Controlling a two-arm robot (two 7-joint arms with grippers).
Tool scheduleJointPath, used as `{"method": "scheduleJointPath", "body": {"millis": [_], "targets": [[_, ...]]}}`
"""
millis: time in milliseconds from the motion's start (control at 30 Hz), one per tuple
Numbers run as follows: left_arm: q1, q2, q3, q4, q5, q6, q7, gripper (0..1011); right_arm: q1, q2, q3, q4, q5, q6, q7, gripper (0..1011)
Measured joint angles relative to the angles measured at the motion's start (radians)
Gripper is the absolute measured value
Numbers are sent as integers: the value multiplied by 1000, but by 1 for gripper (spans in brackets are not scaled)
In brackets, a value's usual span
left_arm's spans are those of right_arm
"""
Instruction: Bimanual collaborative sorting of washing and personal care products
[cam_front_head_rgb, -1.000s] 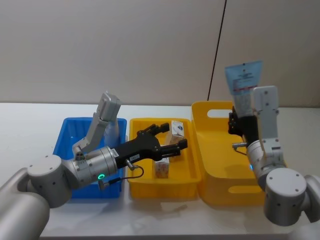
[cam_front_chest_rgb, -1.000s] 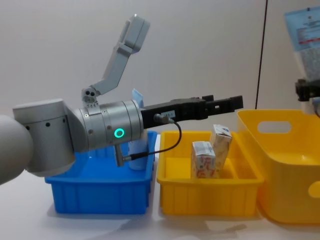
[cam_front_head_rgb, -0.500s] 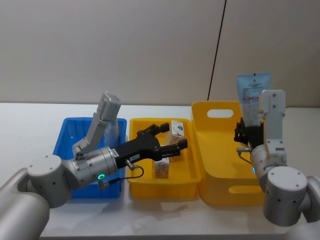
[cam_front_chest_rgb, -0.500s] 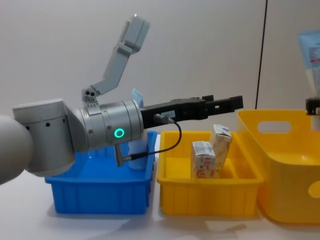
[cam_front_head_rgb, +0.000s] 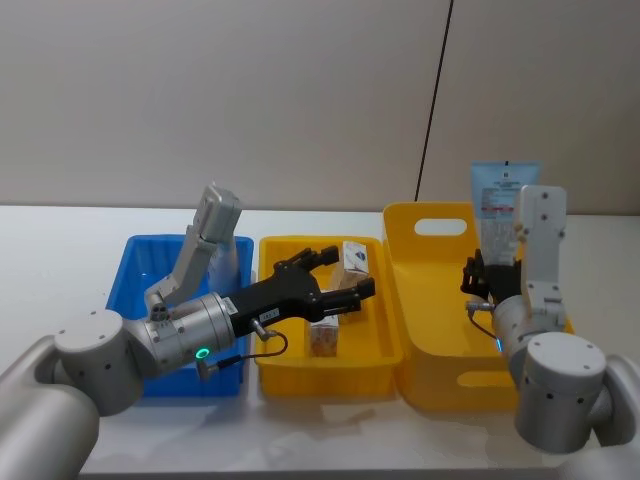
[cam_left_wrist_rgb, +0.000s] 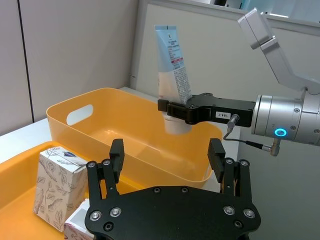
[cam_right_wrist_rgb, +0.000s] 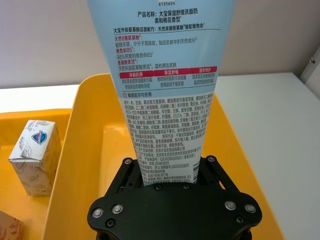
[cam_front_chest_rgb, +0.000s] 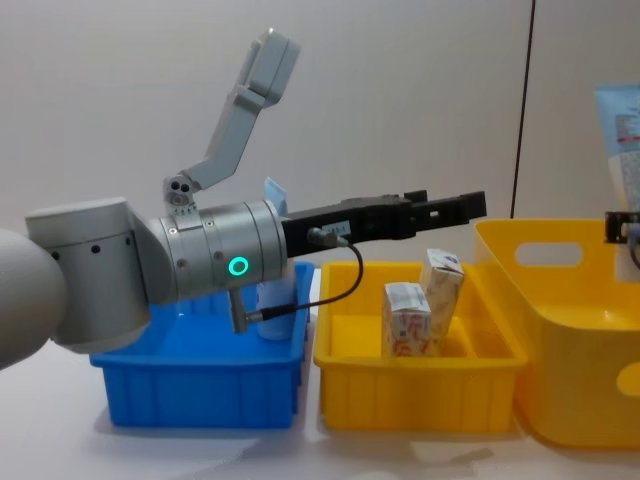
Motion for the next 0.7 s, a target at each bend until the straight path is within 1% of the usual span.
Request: {"method": "scheduleJointPath", "body": {"millis": [267, 567, 633, 667, 700], "targets": [[0, 0, 0, 0, 0, 0, 0, 1001, 9, -29, 18, 16, 7, 27, -17, 289], [0, 0, 0, 0, 0, 0, 0, 1001, 15, -44, 26, 29, 9, 38, -25, 280], [0, 0, 0, 0, 0, 0, 0, 1001, 17, -47, 27, 31, 9, 40, -26, 342], [0, 0, 0, 0, 0, 0, 0, 1001, 17, -48, 27, 32, 9, 41, -27, 357], [0, 0, 0, 0, 0, 0, 0, 1001, 17, -49, 28, 32, 9, 42, -27, 408]]}}
